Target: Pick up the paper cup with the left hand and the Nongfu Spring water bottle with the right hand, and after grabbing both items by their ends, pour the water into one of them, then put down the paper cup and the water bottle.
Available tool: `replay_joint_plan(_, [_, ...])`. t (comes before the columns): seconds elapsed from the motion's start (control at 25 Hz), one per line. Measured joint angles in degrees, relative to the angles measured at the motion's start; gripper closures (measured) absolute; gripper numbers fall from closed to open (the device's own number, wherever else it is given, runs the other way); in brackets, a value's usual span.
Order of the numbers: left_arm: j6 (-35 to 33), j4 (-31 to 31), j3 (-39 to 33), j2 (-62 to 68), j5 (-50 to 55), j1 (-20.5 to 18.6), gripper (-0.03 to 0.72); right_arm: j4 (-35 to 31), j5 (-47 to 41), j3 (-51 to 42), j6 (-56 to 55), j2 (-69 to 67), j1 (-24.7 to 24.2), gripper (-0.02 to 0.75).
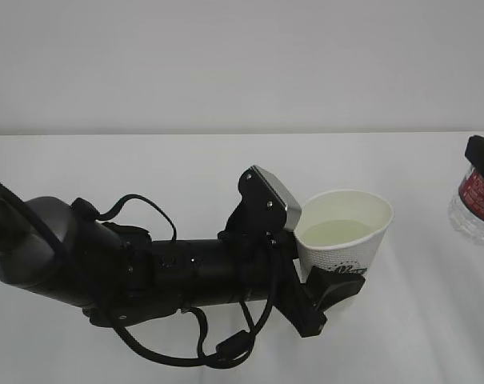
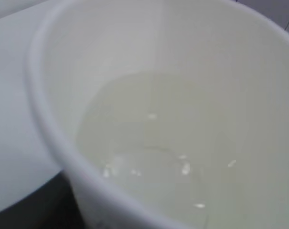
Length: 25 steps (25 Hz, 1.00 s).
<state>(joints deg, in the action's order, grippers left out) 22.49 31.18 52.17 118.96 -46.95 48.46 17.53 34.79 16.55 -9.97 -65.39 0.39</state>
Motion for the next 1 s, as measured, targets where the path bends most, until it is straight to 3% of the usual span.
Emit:
replay_joint_plan(0.16, [0.00, 0.00, 0.00, 0.00, 0.00, -0.72, 0.190, 0.00, 3.05, 0.00, -0.10, -4.70, 0.00, 0.274])
replay_joint_plan(0.68, [0.00, -0.33, 0.00, 0.00, 0.00, -3.64, 0.190, -4.57, 26.99, 0.10, -0.08, -26.29, 0.00, 0.276])
replay_joint_plan(1.0, [-0.40, -0.33, 0.00, 0.00, 0.00, -3.64, 0.190, -9.04, 28.58, 2.89, 4.24, -33.78, 0.00, 0.276])
